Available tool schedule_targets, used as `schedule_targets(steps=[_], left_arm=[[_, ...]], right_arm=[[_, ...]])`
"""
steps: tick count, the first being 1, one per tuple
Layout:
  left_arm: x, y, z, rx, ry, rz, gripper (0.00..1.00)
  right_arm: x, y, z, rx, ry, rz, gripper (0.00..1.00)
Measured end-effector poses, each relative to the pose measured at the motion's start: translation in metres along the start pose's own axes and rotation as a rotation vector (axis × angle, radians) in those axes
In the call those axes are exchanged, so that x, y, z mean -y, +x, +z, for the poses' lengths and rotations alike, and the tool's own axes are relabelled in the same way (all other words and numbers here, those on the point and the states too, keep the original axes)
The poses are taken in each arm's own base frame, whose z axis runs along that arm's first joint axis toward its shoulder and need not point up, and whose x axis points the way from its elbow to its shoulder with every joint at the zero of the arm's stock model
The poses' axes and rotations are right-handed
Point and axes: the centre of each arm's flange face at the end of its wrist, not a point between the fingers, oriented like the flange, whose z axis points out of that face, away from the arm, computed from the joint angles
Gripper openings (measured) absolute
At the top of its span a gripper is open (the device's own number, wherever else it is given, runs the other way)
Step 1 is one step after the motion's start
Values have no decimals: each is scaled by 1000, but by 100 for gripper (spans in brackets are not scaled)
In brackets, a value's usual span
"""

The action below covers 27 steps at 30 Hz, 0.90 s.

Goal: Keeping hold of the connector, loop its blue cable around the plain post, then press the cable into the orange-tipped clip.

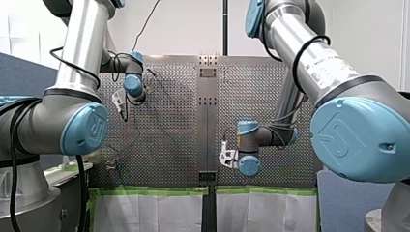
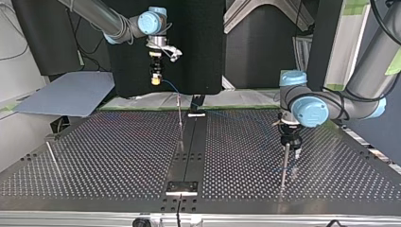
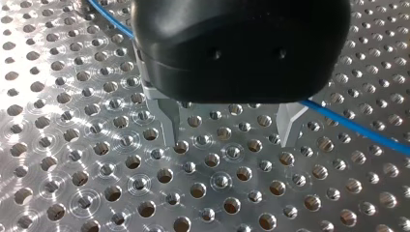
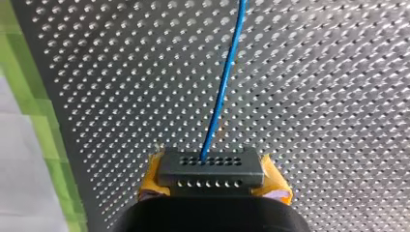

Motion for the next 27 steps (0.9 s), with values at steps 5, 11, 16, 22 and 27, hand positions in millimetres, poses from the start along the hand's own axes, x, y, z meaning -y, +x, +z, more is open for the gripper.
schedule_targets(steps=[5, 11, 16, 22, 27], left_arm=[[0, 0, 0, -1, 0, 0, 100], [1, 1, -1, -3, 2, 0, 100], [2, 2, -1, -7, 2, -18, 100], [-2, 2, -2, -32, 6, -63, 100], [-10, 1, -2, -64, -4, -114, 100]], right_arm=[[-3, -14, -2, 15, -5, -7, 0], [-7, -38, -5, 32, -10, -8, 0], [-10, -53, -9, 50, -12, -9, 0], [-11, -56, -10, 58, -13, -10, 0], [-11, -56, -10, 58, -13, -10, 0]])
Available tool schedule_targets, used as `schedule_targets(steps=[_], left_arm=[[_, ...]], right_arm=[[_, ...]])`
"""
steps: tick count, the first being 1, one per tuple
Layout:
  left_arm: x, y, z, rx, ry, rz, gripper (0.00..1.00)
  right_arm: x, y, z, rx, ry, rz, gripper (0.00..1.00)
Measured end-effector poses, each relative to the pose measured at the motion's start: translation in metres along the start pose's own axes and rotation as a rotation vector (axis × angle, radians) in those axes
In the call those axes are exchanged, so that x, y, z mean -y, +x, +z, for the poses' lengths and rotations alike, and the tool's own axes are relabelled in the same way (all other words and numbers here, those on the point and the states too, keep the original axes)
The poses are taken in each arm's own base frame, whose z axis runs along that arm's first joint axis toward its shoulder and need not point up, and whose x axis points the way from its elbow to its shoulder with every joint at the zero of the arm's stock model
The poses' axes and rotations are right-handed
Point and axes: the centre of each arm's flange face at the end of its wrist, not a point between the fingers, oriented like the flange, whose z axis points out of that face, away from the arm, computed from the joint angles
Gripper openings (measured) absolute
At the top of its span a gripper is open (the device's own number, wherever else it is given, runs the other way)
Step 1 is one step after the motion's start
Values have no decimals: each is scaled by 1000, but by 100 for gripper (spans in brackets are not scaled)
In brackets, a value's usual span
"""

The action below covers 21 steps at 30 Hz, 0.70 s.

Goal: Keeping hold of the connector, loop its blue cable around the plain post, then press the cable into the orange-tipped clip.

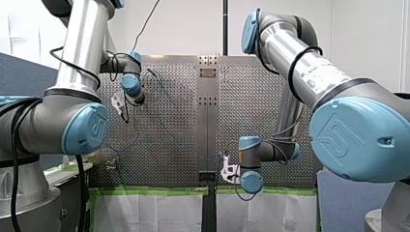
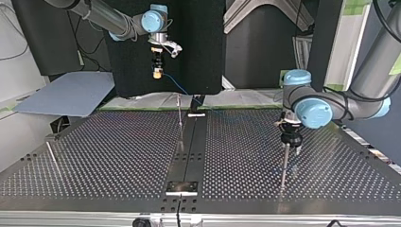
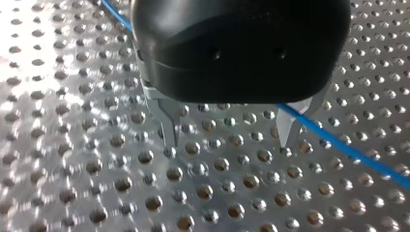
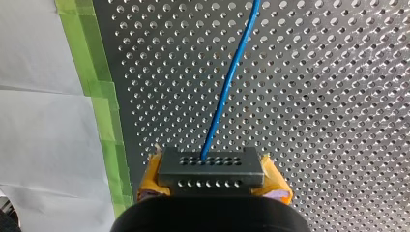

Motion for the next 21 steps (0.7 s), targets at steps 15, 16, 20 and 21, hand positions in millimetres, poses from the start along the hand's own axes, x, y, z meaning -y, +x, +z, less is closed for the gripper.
schedule_targets(steps=[15, 16, 20, 21], left_arm=[[-37, -20, -13, 18, -10, -160, 100], [-38, -22, -15, 22, -2, -168, 100], [-36, -23, -26, 29, 44, -206, 100], [-35, -20, -28, 27, 56, -217, 100]], right_arm=[[0, 1, 2, -15, 1, 8, 0], [0, 1, 2, -15, 1, 8, 0], [0, 1, 2, -15, 1, 9, 0], [0, 1, 2, -15, 1, 9, 0]])
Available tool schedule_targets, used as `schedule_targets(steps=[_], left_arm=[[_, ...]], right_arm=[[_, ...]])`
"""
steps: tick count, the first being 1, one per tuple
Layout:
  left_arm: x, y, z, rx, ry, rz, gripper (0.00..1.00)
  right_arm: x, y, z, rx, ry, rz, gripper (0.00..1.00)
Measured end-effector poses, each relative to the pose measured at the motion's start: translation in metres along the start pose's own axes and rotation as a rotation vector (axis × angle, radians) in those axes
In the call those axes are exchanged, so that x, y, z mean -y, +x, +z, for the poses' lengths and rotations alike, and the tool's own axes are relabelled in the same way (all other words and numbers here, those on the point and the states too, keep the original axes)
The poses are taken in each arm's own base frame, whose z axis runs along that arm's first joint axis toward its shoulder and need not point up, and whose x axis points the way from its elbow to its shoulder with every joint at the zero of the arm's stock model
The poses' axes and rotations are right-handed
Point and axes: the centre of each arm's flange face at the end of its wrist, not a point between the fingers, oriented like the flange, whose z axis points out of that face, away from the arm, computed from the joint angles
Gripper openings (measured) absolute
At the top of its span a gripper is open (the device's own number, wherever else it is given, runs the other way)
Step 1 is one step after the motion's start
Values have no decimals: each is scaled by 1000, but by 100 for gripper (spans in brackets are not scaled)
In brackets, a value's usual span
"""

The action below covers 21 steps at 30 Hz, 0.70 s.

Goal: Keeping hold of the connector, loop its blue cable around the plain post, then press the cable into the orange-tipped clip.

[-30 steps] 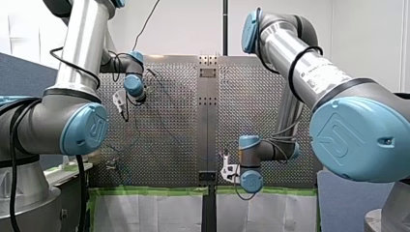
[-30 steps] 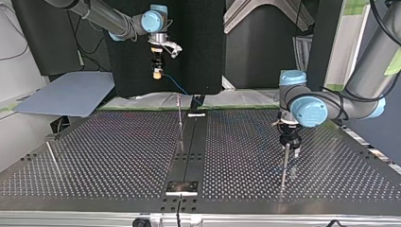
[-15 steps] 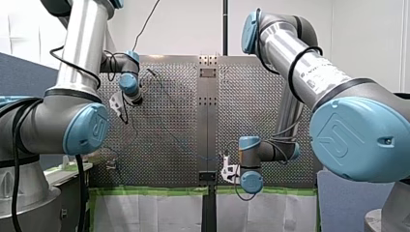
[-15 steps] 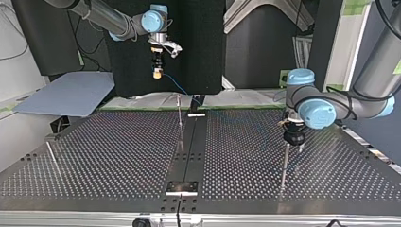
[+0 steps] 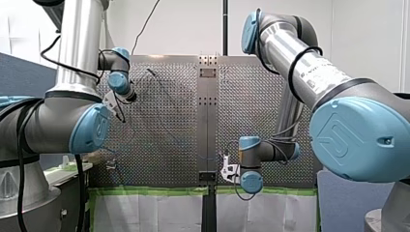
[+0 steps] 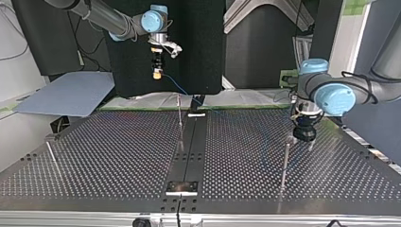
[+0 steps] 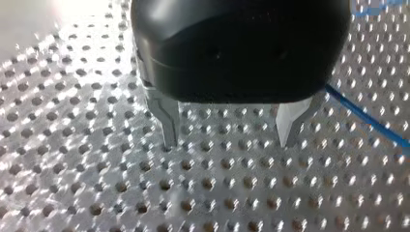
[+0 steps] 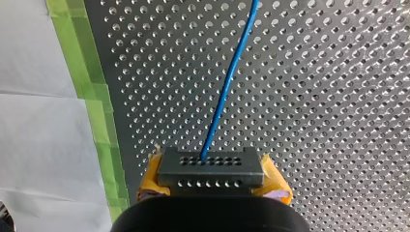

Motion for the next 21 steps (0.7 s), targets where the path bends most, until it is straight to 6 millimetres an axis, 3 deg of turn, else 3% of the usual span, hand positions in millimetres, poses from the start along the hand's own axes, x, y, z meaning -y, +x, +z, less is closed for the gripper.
schedule_targets(steps=[6, 21], left_arm=[[-3, 10, -9, -18, 14, -40, 100], [16, 13, -40, -65, 52, -25, 100]], right_arm=[[0, 0, 0, 1, 0, 2, 0], [0, 0, 0, 1, 0, 4, 0]])
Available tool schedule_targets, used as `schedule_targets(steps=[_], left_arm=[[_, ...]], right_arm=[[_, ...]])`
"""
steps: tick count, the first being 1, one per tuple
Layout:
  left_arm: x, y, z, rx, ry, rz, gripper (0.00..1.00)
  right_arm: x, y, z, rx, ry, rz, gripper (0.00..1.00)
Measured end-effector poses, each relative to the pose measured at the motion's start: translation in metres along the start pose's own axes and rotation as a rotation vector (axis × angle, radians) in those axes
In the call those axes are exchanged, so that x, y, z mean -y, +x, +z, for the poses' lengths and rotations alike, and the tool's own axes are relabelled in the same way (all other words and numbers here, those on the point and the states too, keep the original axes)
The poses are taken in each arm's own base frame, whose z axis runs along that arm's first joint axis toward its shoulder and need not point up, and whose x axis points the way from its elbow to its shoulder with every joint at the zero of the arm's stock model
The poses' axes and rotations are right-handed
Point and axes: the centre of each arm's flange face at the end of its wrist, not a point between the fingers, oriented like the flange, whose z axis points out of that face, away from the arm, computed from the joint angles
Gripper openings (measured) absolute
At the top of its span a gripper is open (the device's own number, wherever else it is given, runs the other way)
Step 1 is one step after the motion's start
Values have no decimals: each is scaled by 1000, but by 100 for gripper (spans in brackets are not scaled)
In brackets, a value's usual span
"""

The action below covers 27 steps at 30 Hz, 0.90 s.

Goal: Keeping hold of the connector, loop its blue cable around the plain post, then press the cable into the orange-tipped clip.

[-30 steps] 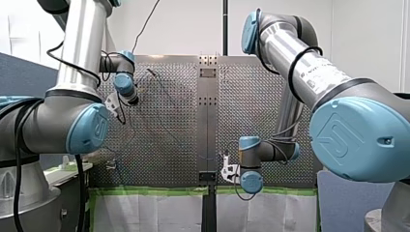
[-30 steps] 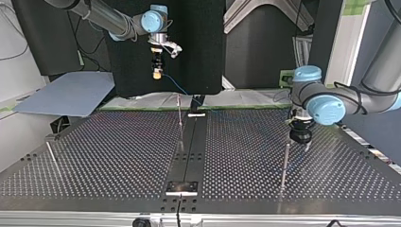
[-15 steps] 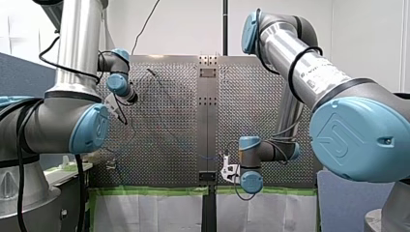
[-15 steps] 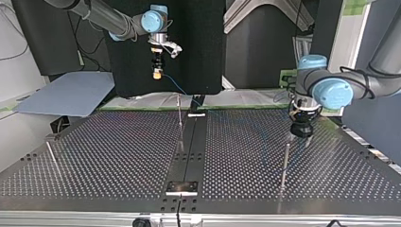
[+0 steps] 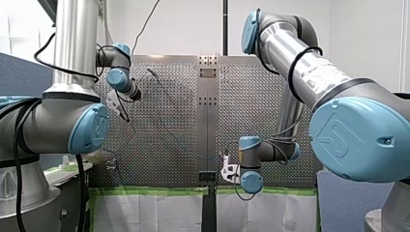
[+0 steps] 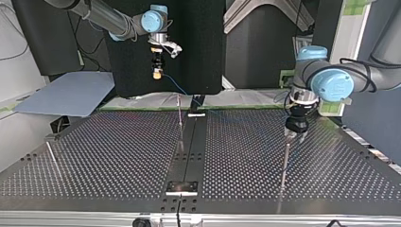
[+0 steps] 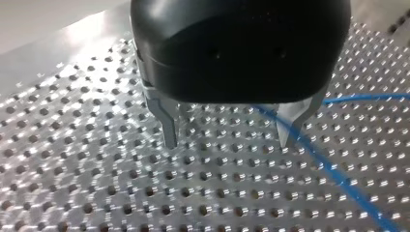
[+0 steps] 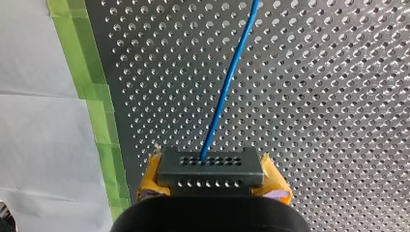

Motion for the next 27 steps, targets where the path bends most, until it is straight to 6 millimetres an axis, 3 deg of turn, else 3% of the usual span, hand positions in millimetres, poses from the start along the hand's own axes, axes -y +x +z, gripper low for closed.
schedule_targets(steps=[16, 27], left_arm=[[8, 5, -25, -13, 28, -3, 100], [25, -9, -62, 5, 16, 49, 100]], right_arm=[[2, 0, -1, 2, 4, 2, 0], [3, -1, -2, 2, 8, 1, 0]])
